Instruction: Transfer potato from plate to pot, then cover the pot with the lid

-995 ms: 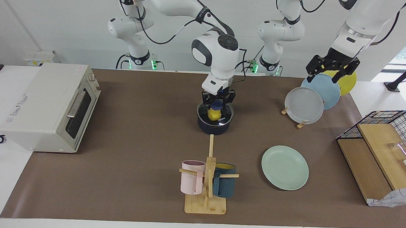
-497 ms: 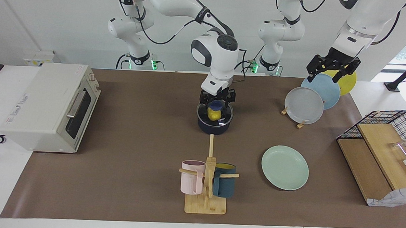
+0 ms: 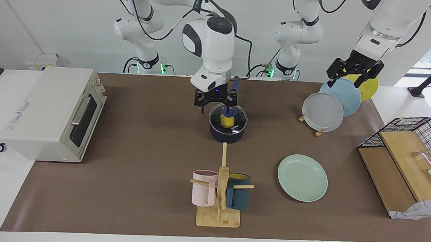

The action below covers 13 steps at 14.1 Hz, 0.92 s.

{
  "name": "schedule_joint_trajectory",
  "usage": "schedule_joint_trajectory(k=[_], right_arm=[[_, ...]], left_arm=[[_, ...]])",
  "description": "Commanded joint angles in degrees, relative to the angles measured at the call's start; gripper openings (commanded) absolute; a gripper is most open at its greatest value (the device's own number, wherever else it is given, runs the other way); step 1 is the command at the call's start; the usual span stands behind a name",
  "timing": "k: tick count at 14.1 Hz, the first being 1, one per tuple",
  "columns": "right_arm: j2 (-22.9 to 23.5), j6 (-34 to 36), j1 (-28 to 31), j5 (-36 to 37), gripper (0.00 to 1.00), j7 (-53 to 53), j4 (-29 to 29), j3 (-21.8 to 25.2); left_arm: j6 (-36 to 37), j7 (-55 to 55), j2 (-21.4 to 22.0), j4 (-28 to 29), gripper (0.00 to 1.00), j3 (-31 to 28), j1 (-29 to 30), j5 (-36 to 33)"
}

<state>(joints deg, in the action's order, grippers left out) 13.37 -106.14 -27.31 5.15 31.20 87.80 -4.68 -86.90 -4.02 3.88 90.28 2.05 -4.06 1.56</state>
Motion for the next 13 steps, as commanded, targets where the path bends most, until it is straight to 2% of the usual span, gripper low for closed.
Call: schedule_joint_trajectory(k=[1,3,5,7,9,13], right_arm=[[-6.05,5.48,8.99,-0.22,1.00,-10.07,0.18,-0.86],[-10.10,9.96,14.63,-0.57,1.00,-14.83,0.18,-0.86],[-11.87,13.57,18.07,-0.58,1.00,-17.83,0.79,-0.77],[-13.80,13.33,21.67,-0.66,1.00,-23.61,5.25,-0.77],[-14.95,13.85,22.65,-0.75,1.00,-28.37,6.33,-0.25],[-15.83,18.05,24.32,-0.93,1.00,-28.83,6.60,1.69]], left_arm=[[1.03,-0.46,0.69,0.16,1.00,-0.12,-0.07,-0.86],[1.03,-0.55,0.69,0.16,1.00,-0.12,-0.07,-0.86],[1.03,-0.55,0.69,0.08,1.00,-0.12,-0.25,-0.86],[1.03,-0.55,0.69,0.08,1.00,-0.12,-0.60,-0.86],[1.03,-0.55,0.69,0.08,1.00,-0.12,-0.69,-0.86],[1.12,-0.55,0.69,0.08,1.00,0.06,-0.78,-0.86]])
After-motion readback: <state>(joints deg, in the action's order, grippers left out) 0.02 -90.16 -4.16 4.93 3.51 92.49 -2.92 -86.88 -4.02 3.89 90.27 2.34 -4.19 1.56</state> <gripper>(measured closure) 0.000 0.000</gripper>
